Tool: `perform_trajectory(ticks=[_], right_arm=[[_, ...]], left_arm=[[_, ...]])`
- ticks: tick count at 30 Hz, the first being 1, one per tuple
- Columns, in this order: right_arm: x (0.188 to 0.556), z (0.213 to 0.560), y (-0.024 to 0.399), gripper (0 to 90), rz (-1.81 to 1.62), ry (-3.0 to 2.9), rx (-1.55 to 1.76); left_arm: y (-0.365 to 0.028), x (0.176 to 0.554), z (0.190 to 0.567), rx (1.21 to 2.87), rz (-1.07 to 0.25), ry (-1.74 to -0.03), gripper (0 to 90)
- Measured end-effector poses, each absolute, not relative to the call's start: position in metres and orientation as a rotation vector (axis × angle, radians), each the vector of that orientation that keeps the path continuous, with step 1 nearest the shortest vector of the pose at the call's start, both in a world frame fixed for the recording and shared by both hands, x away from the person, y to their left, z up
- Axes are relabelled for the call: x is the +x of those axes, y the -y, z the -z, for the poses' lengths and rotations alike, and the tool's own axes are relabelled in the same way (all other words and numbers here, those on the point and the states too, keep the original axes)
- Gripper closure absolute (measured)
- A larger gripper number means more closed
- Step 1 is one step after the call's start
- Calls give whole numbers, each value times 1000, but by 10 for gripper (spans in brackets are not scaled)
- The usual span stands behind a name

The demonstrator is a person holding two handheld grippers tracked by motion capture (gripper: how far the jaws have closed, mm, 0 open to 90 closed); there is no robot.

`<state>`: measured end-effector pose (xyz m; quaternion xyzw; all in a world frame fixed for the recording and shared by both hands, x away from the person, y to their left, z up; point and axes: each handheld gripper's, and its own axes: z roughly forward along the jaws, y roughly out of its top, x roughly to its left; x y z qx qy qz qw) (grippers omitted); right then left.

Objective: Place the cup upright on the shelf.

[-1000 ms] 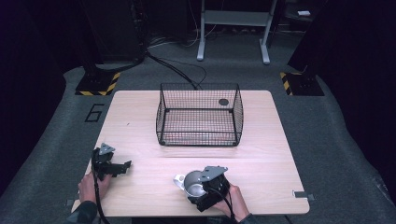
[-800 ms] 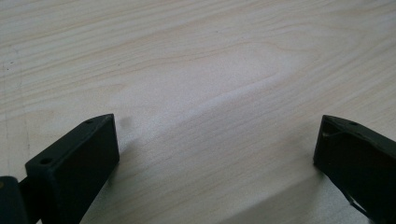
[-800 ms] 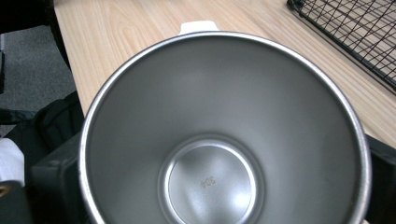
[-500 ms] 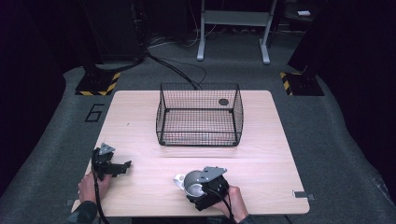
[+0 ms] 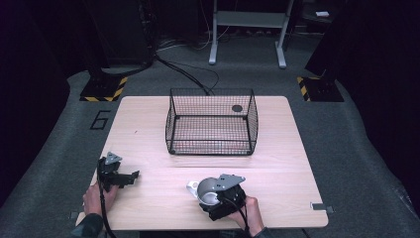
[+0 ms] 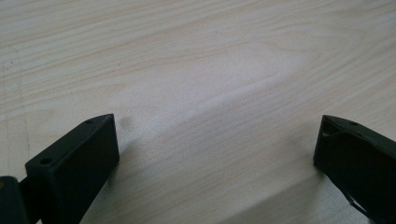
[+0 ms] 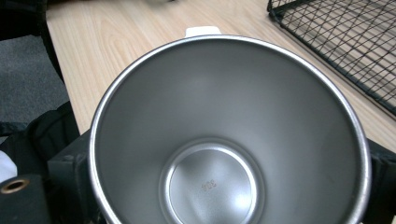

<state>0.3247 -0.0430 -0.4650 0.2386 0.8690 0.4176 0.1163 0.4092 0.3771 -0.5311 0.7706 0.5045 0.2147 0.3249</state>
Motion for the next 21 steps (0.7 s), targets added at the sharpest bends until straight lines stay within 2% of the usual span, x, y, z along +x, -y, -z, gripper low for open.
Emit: perform_trajectory(ticks=[21], right_arm=[[341, 446, 63, 65, -1236, -2459, 802]], left_arm=[[-378, 409, 531, 2031, -562, -1318, 1]])
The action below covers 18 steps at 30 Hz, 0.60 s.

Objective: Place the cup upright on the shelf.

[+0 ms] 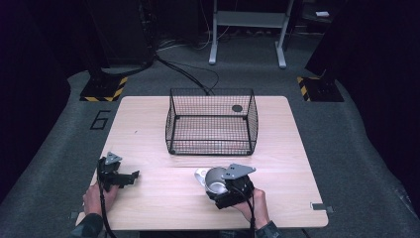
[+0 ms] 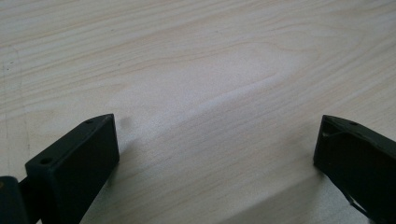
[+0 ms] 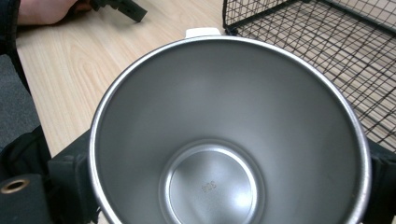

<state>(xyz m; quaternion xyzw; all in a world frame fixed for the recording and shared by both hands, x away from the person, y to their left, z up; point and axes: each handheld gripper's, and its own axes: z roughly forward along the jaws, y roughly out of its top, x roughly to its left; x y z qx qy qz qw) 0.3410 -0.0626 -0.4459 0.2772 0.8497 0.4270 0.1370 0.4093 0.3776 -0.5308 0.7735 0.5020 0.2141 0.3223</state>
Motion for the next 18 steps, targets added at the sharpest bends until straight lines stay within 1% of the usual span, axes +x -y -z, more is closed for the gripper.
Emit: perform_trajectory(ticks=[18], right_arm=[[359, 429, 75, 65, -1234, -2412, 856]], left_arm=[[-377, 409, 531, 2020, -563, -1322, 0]])
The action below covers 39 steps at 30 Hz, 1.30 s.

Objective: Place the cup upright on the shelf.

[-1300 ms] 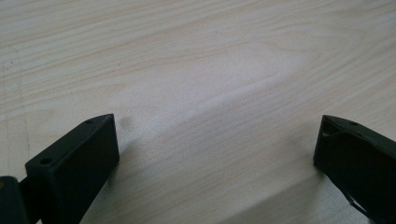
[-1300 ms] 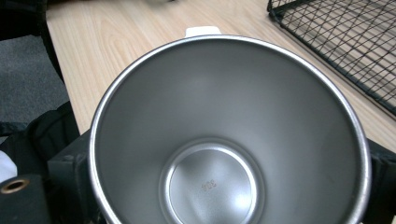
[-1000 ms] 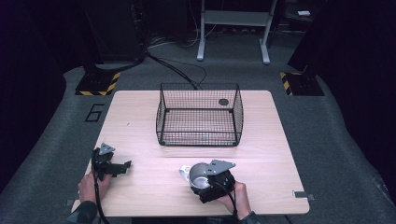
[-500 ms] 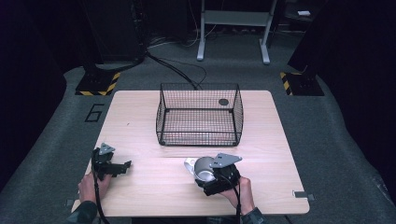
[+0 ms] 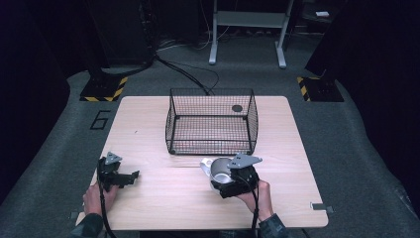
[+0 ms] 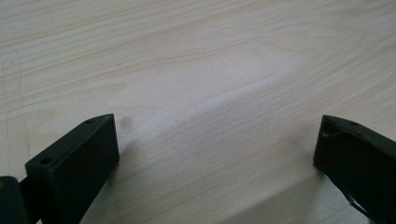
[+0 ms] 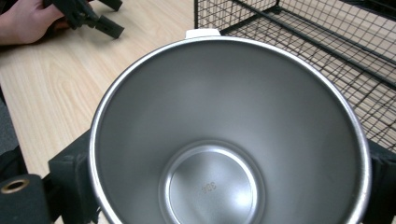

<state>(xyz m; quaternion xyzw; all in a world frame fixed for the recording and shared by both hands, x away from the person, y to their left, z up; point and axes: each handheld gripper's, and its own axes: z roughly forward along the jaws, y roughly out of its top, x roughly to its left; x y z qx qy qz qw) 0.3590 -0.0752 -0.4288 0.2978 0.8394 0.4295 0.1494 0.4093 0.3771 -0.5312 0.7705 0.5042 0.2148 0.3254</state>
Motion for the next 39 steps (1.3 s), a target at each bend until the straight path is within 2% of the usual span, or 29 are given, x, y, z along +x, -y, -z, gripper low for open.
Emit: perform_trajectory(ticks=[39], right_arm=[[392, 396, 84, 65, -1236, -2349, 909]], left_arm=[[-378, 409, 531, 2033, -561, -1316, 1]])
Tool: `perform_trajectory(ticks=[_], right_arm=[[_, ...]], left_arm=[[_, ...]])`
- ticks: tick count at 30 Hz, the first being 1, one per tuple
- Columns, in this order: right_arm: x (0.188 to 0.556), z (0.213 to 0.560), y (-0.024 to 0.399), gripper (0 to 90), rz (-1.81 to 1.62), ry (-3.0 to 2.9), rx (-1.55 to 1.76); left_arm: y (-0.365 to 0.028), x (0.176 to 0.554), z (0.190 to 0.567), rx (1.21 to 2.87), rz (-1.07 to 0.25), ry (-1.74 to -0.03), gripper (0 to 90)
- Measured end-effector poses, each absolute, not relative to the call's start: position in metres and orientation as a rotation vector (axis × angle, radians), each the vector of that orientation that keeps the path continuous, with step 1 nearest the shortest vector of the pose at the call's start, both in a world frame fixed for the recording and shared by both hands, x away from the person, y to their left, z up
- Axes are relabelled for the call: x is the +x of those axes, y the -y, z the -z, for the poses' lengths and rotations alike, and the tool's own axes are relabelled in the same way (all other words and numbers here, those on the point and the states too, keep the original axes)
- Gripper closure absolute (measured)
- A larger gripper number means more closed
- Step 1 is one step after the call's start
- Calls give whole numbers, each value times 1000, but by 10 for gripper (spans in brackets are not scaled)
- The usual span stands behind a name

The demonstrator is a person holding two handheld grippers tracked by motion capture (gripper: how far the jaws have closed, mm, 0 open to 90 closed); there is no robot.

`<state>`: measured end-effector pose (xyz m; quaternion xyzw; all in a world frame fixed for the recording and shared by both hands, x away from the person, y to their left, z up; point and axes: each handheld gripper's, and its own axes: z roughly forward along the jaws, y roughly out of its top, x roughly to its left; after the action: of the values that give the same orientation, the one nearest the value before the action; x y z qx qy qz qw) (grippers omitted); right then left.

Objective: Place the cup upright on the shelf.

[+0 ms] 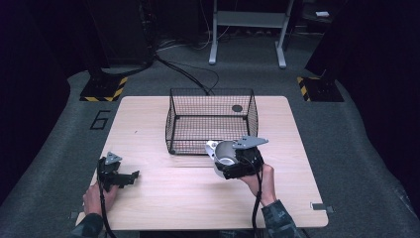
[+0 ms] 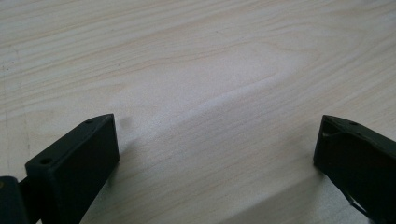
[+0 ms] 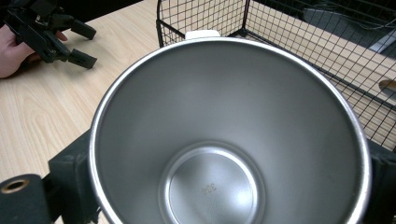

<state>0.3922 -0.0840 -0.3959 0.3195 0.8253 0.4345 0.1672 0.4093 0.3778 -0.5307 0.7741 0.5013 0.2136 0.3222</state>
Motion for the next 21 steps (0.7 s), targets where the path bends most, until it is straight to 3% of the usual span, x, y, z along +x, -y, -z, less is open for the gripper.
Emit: perform_trajectory(ticks=[21], right_arm=[[416, 365, 79, 66, -1244, -2323, 900]], left_arm=[[-378, 409, 531, 2033, -561, -1316, 1]])
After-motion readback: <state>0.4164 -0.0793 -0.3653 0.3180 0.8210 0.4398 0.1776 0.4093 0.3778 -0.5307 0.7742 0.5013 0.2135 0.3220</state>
